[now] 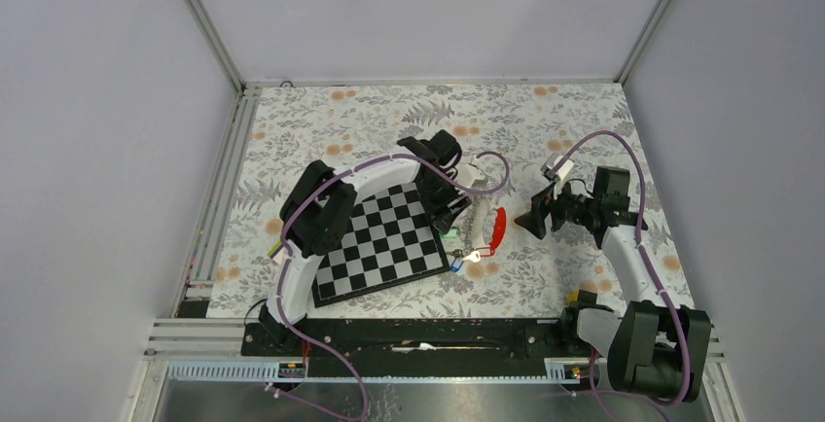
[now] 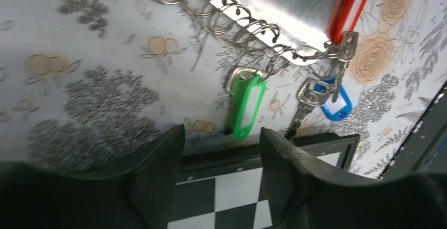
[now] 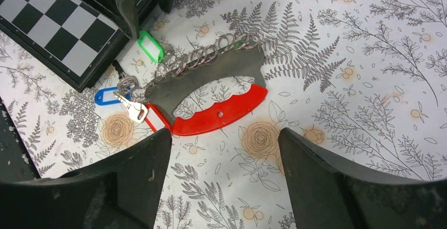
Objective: Put the keys on the keyring
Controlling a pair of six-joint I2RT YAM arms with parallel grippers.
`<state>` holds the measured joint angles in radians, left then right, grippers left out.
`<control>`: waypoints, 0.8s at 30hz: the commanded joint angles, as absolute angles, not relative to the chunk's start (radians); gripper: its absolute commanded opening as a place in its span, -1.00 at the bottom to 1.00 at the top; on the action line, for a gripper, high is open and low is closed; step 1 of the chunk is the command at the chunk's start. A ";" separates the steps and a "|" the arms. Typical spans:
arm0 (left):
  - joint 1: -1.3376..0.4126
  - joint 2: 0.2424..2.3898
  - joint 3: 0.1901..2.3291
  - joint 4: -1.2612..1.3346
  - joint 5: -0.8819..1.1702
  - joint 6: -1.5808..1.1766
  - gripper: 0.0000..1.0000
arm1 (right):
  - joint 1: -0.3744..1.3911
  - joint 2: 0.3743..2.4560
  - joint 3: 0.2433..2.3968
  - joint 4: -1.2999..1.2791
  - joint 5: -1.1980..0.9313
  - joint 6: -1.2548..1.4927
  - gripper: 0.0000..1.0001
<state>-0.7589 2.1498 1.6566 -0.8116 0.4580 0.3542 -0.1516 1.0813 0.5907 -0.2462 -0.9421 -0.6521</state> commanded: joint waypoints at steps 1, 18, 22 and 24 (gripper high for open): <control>-0.730 2.028 1.694 -0.774 0.390 0.365 0.28 | -0.154 1.063 0.586 -0.243 -0.925 -0.705 0.62; -0.626 1.760 1.504 -0.564 0.338 0.289 0.98 | 0.196 1.253 0.564 0.061 -0.526 -0.730 0.60; -0.624 1.742 1.487 -0.564 0.326 0.320 0.98 | 0.238 1.317 0.559 0.102 -0.457 -0.758 0.60; -0.624 1.740 1.486 -0.564 0.319 0.326 0.98 | 0.251 1.347 0.562 0.109 -0.436 -0.765 0.60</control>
